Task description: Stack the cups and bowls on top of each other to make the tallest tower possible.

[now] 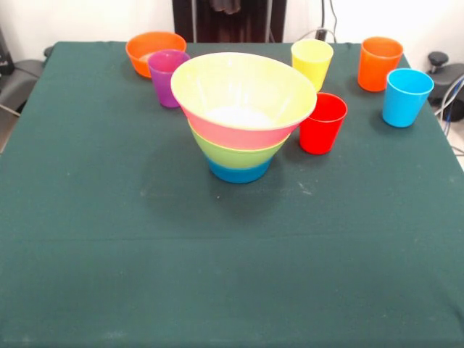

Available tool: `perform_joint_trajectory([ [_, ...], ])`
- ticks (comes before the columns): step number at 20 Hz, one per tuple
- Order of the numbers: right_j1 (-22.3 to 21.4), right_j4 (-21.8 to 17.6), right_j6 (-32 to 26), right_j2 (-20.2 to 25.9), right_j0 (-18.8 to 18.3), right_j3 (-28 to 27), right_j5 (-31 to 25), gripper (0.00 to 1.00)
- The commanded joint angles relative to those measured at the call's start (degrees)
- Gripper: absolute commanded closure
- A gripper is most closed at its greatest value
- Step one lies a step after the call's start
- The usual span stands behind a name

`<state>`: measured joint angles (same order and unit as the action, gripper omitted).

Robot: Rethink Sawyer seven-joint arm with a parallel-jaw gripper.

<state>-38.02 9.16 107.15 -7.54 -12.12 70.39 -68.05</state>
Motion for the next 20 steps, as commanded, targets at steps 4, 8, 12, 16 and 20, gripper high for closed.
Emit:
perform_joint_trajectory([
  [4,1.5,1.86,13.61,1.43,3.27,8.46,-0.41,1.0],
  [8,1.48,2.51,14.71,0.92,4.22,8.88,0.14,1.0],
  [12,1.93,3.02,17.06,0.59,5.59,8.73,0.7,1.0],
  [16,2.71,3.54,18.83,0.44,6.67,8.94,2.39,1.0],
  [20,4.26,3.86,19.73,0.51,6.96,7.57,3.09,1.0],
])
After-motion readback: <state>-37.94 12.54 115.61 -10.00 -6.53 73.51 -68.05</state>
